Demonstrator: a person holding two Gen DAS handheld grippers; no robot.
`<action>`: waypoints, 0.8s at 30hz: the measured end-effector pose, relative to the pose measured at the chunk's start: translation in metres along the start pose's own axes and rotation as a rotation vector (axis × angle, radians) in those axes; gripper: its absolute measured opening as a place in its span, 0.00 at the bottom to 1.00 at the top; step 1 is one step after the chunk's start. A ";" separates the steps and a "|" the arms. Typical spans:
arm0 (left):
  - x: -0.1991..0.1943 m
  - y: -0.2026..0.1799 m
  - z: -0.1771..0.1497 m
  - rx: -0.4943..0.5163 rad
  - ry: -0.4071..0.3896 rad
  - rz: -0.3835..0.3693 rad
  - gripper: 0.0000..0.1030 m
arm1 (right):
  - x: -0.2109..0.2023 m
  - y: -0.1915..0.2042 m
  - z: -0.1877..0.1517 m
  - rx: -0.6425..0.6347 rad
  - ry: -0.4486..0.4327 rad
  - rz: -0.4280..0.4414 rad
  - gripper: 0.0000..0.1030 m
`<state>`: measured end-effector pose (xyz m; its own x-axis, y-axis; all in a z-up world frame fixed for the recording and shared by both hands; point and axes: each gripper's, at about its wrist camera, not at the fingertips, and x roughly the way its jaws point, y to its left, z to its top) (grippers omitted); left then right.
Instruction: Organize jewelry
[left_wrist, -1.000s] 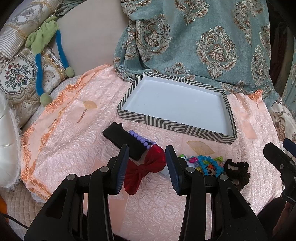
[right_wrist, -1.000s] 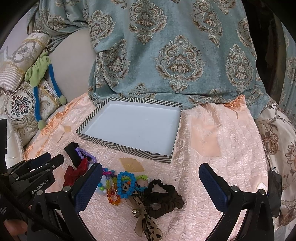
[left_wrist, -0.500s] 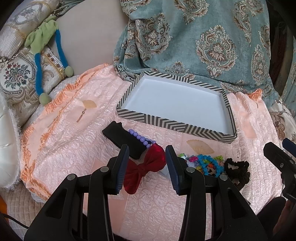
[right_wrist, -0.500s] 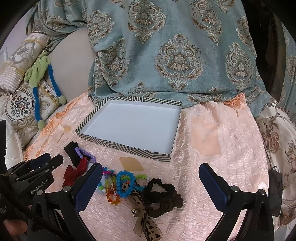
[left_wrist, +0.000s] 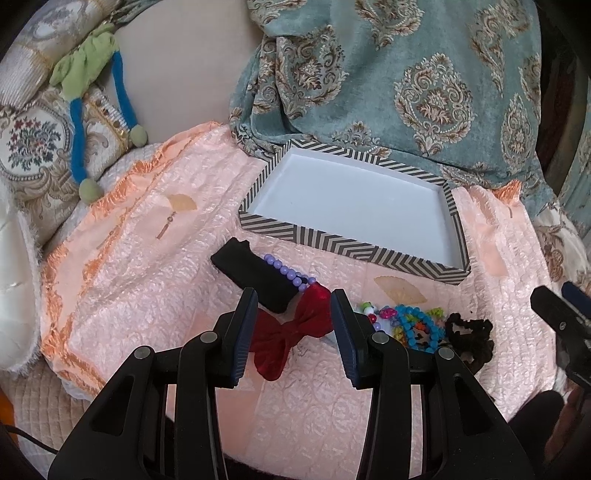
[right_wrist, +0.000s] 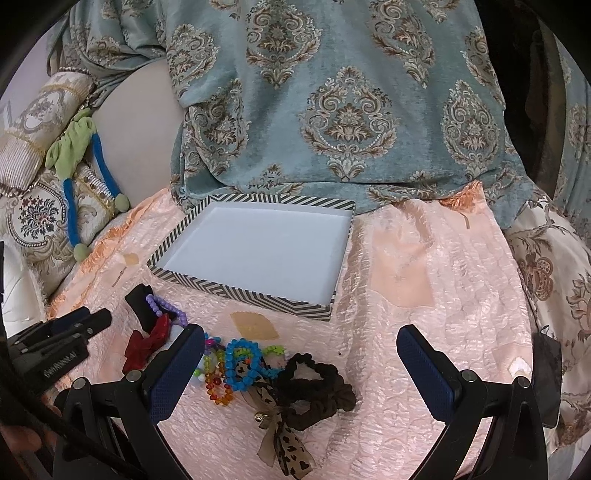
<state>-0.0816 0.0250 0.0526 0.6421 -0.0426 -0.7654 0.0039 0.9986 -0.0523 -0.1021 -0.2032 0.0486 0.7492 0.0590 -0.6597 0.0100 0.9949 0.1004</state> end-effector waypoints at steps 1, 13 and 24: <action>0.000 0.003 0.001 -0.008 0.006 -0.004 0.39 | 0.000 -0.001 0.000 0.001 0.002 0.000 1.00; 0.026 0.037 0.005 -0.136 0.117 -0.061 0.46 | 0.020 -0.015 -0.013 0.012 0.065 0.092 1.00; 0.056 0.031 -0.005 -0.092 0.205 -0.097 0.58 | 0.064 -0.006 -0.011 -0.050 0.144 0.197 0.73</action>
<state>-0.0492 0.0531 0.0049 0.4735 -0.1530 -0.8674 -0.0177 0.9829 -0.1831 -0.0613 -0.2043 -0.0027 0.6316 0.2596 -0.7306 -0.1623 0.9657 0.2029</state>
